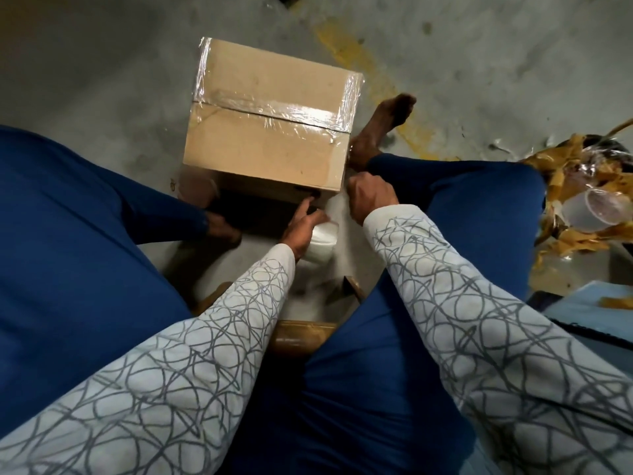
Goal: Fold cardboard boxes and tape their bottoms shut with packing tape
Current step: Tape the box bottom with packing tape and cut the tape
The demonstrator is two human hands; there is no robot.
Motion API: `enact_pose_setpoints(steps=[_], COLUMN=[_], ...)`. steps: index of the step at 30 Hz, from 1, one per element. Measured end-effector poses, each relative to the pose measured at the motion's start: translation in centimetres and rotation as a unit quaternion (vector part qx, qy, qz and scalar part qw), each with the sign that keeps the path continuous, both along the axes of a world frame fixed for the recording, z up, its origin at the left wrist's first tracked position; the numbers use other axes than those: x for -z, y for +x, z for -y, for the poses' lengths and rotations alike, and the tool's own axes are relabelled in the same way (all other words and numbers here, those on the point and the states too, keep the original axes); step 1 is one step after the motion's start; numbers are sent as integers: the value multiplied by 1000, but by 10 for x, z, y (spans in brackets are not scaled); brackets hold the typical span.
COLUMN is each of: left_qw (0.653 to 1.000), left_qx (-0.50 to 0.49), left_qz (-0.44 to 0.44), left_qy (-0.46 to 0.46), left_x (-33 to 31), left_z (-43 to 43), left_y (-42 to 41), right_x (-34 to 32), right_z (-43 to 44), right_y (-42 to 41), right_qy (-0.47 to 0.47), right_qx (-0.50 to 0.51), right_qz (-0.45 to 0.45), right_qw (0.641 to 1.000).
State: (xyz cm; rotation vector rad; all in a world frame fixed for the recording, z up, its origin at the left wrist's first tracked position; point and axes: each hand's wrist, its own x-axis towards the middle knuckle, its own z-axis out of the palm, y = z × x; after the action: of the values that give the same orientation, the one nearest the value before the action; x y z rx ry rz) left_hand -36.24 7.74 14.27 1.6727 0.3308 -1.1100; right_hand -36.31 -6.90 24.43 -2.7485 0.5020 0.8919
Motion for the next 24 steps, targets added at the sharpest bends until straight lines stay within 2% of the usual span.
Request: enact_pose_setpoints(steps=[3,7,11,13,16,18,20,24], left_qw=[1000,994,985,982,974,968,970,982], left_qx=[-18,-77,-127,-153,-199,-232,-235,-174], left_qz=[-11,-83,-117,-110,-108,-95,-62,69], left_qy=[-7,9,20,20,10,4,-5,-17], left_x=[-10,-18,-23,-28,-38,-47,-56,-89], left_z=[-2,-3,-7,-9,-6,-2,1,-4], left_y=[9,24,27,25,19,14,9,17], right_x=[-3,-16,-20,-18,13,3,-8,-19], right_z=[11,25,24,17,2,-25,-45,-58], right_y=[5,16,16,16,4,-1,-2,-4], right_qy=[-16,-21,48,104,235,281,282,267], right_qx=[79,210,341,405,523,548,551,571], right_qz=[1,9,31,32,5,-28,-17,158], right_qw=[997,977,938,908,819,787,785,760])
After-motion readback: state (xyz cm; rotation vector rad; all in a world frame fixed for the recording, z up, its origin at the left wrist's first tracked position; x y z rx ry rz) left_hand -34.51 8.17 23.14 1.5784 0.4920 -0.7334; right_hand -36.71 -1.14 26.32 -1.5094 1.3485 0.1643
